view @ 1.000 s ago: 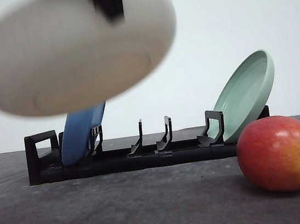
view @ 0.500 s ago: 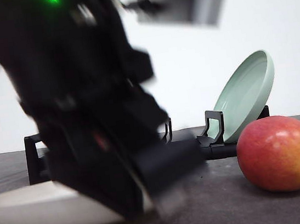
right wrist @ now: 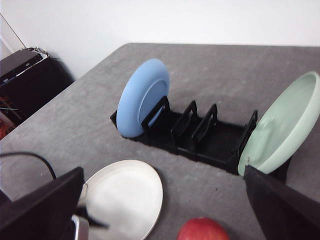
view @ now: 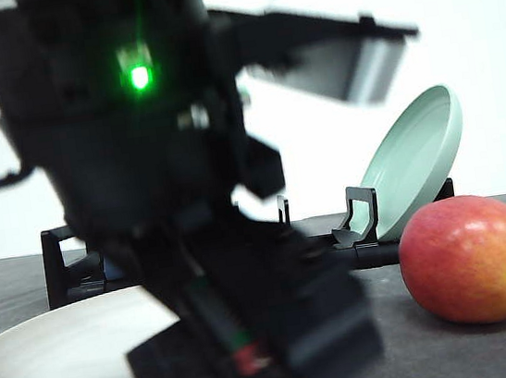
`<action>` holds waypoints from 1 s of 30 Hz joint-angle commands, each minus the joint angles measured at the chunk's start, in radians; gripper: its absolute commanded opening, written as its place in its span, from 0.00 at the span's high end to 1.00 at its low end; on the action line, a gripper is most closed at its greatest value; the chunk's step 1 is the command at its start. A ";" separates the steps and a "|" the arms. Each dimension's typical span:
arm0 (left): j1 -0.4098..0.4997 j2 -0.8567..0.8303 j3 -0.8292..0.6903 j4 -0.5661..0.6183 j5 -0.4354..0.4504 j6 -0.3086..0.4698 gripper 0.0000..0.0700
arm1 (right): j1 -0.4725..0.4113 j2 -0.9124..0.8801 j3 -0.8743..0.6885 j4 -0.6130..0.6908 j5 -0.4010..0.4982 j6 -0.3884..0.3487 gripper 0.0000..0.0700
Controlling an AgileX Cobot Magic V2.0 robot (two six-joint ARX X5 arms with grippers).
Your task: Place pomegranate in white plate
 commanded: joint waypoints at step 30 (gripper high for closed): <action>-0.017 -0.935 0.010 -0.250 0.253 -0.220 0.00 | 0.394 0.619 0.018 -0.131 0.396 -0.024 0.00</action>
